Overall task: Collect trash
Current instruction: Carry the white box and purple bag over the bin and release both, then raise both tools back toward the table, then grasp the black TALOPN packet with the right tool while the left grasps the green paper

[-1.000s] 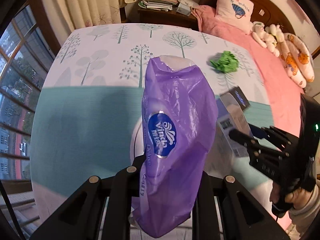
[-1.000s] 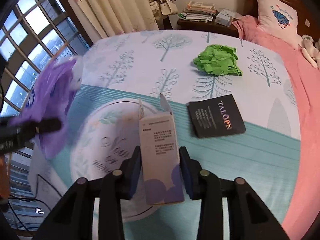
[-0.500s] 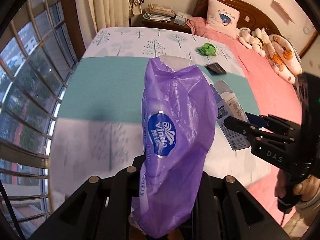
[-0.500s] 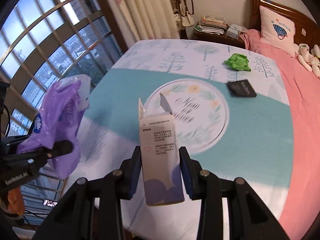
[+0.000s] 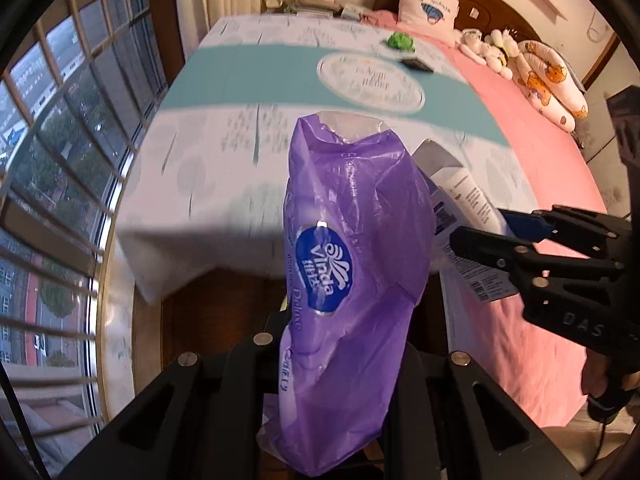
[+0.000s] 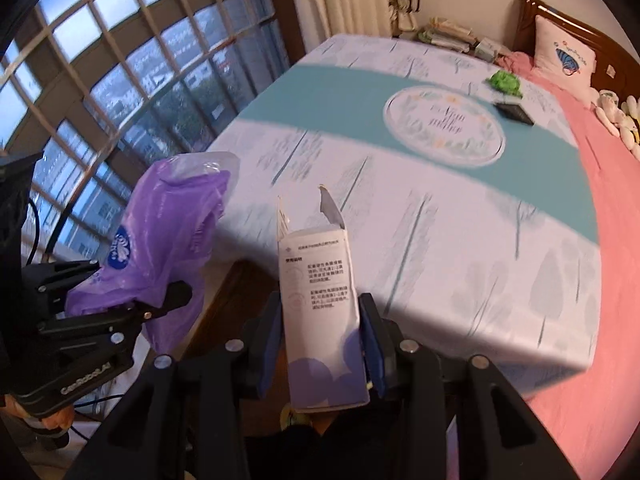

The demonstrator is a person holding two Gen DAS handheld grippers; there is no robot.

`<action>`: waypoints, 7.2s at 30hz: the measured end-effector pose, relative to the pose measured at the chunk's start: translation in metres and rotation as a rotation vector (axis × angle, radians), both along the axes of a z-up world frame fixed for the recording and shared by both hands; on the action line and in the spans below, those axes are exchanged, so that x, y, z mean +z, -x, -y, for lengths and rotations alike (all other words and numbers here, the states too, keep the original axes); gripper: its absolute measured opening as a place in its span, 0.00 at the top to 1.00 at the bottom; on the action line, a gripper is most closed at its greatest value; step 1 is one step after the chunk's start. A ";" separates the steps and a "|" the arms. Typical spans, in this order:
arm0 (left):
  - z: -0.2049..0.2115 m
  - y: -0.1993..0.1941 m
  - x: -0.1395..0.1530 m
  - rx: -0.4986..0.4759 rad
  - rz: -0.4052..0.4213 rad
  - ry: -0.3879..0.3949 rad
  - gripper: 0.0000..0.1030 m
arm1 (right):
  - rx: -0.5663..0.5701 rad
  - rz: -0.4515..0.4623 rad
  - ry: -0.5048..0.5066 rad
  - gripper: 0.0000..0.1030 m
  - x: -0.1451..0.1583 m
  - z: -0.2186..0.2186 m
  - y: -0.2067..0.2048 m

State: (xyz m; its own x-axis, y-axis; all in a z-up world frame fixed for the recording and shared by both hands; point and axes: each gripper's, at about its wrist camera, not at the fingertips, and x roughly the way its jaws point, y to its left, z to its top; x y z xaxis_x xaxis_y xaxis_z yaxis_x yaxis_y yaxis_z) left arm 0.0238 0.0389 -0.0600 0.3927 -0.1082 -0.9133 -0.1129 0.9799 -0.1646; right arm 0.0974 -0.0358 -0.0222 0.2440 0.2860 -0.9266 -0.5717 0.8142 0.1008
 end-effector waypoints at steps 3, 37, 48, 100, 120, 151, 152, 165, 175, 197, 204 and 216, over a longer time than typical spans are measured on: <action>0.000 0.022 -0.019 0.006 -0.040 0.021 0.86 | 0.020 -0.023 0.029 0.65 -0.010 -0.002 0.018; 0.040 -0.037 -0.427 0.145 -0.384 0.191 0.85 | -0.094 -0.256 0.223 0.64 -0.393 0.036 0.003; 0.035 -0.050 -0.479 0.107 -0.349 0.125 0.33 | -0.120 -0.270 0.195 0.63 -0.448 0.047 -0.018; -0.022 0.027 -0.128 0.360 -0.025 -0.003 0.16 | -0.071 -0.083 -0.002 0.45 -0.139 0.019 0.037; -0.016 -0.021 0.087 0.207 0.290 -0.130 0.16 | -0.227 0.314 -0.138 0.45 0.079 0.039 0.004; 0.056 -0.429 0.007 0.144 0.065 -0.145 0.16 | -0.225 0.116 -0.063 0.41 -0.034 0.118 -0.415; 0.057 -0.433 0.003 0.143 0.059 -0.146 0.16 | -0.220 0.100 -0.053 0.35 -0.044 0.119 -0.424; 0.069 -0.482 -0.024 0.167 -0.018 -0.163 0.16 | -0.066 0.052 0.043 0.26 -0.102 0.107 -0.456; 0.084 -0.507 -0.026 0.138 -0.024 -0.170 0.16 | 0.007 0.099 0.089 0.31 -0.106 0.106 -0.452; 0.161 -0.641 -0.053 -0.080 -0.046 -0.141 0.16 | -0.336 0.101 0.009 0.31 -0.098 0.204 -0.512; 0.170 -0.674 -0.073 -0.126 -0.094 -0.123 0.23 | -0.344 0.105 -0.004 0.31 -0.097 0.207 -0.510; 0.163 -0.636 -0.056 -0.146 -0.037 -0.098 0.51 | -0.330 0.096 0.005 0.31 -0.094 0.203 -0.497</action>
State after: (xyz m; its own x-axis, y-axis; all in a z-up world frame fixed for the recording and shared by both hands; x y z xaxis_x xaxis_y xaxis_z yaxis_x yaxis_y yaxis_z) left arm 0.6593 -0.1239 -0.1165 0.3454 -0.0714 -0.9357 0.0277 0.9974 -0.0659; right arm 0.5942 -0.2386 -0.1164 0.4087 0.1728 -0.8962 -0.2844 0.9571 0.0549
